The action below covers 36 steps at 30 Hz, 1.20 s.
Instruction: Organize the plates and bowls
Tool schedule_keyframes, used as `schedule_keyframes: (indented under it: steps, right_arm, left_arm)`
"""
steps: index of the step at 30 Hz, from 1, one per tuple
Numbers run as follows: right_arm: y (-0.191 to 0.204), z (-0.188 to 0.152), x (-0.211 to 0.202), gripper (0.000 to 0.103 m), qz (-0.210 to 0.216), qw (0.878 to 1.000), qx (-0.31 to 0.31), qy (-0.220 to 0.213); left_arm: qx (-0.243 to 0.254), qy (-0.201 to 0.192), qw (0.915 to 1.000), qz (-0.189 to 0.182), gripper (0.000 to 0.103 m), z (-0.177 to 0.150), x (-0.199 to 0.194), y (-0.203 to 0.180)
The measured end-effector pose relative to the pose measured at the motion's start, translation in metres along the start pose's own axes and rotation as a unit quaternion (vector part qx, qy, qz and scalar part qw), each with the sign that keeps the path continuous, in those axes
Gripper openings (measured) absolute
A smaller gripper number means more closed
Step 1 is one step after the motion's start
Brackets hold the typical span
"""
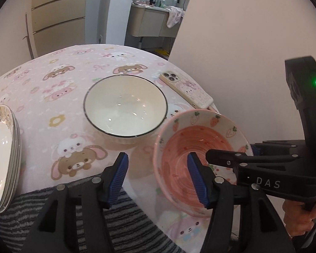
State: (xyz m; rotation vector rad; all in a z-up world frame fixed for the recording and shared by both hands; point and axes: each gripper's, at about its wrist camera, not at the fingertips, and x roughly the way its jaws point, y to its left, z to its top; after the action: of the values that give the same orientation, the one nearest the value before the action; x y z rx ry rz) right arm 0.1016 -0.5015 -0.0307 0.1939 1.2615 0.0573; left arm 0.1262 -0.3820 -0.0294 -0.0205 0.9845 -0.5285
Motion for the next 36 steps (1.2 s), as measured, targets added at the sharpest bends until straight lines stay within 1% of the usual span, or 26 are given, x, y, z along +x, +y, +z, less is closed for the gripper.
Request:
schedule_keyframes:
  steps: [2,5,6,8,15,17,19,20,21,22,23,24,25,26,27,29,30,34,36]
  right_arm:
    - [0.001,0.000,0.000,0.034,0.001,1.000,0.000,0.001]
    - [0.001,0.001,0.000,0.038,0.006,1.000,0.003,0.004]
    - [0.001,0.001,0.000,0.038,0.008,1.000,0.005,0.005]
    - [0.000,0.002,0.001,0.038,0.010,1.000,0.008,0.008]
    - [-0.002,0.003,0.001,0.038,0.016,1.000,0.016,0.016]
    - [-0.001,0.003,0.000,0.031,0.003,1.000,0.008,0.015]
    - [0.000,0.003,0.000,0.028,-0.006,1.000,0.000,0.013]
    - [-0.001,0.003,0.000,0.026,-0.005,1.000,0.003,0.013]
    - [-0.003,0.003,0.000,0.024,-0.005,1.000,0.006,0.013]
    - [-0.005,0.004,0.000,0.020,-0.007,1.000,0.008,0.013]
    - [-0.005,0.004,-0.001,0.016,-0.009,1.000,0.008,0.011]
    - [-0.005,0.004,-0.001,0.013,-0.015,1.000,0.004,0.006]
    - [-0.005,0.003,-0.003,0.007,-0.024,1.000,-0.001,-0.002]
    - [-0.004,0.003,-0.005,0.007,-0.027,1.000,-0.009,-0.010]
    - [-0.003,0.003,-0.006,0.007,-0.031,0.999,-0.017,-0.016]
    - [-0.004,0.003,-0.006,0.007,-0.029,0.999,-0.022,-0.020]
    - [-0.005,0.003,-0.005,0.006,-0.025,0.999,-0.021,-0.021]
    - [-0.010,0.004,-0.005,0.006,-0.012,1.000,-0.007,-0.019]
    - [-0.012,0.005,-0.005,0.007,-0.002,1.000,0.004,-0.018]
  left_arm:
    - [-0.003,-0.001,1.0000,0.003,0.071,0.001,-0.002,0.004]
    - [-0.007,-0.006,0.9999,0.008,0.076,0.001,-0.006,0.012]
    - [-0.010,-0.007,0.9999,0.008,0.079,0.002,-0.007,0.014]
    - [-0.018,-0.014,0.9997,0.006,0.082,0.002,-0.012,0.020]
    - [-0.032,-0.047,0.9984,0.005,0.084,0.005,-0.033,0.032]
    - [-0.038,-0.050,0.9980,-0.002,0.084,0.005,-0.035,0.035]
    - [-0.031,-0.044,0.9984,-0.012,0.084,0.006,-0.033,0.035]
    - [-0.026,-0.041,0.9987,-0.015,0.079,0.006,-0.031,0.033]
    - [-0.023,-0.037,0.9989,-0.019,0.064,0.005,-0.029,0.030]
    - [-0.021,-0.027,0.9990,-0.028,0.057,0.004,-0.026,0.028]
    - [-0.024,-0.016,0.9988,-0.041,0.045,0.003,-0.023,0.026]
    - [-0.031,0.000,0.9974,-0.065,0.036,0.002,-0.017,0.024]
    - [-0.041,0.012,0.9955,-0.085,0.035,0.002,-0.012,0.023]
    - [-0.047,0.017,0.9945,-0.091,0.035,0.002,-0.008,0.021]
    - [-0.046,0.016,0.9949,-0.088,0.035,0.002,-0.005,0.019]
    - [-0.031,0.011,0.9971,-0.069,0.035,0.001,-0.001,0.013]
    - [-0.028,0.013,0.9973,-0.067,0.035,0.001,0.001,0.012]
    - [-0.037,0.024,0.9956,-0.083,0.034,0.000,0.006,0.015]
    - [-0.040,0.023,0.9957,-0.080,0.027,0.002,0.004,0.020]
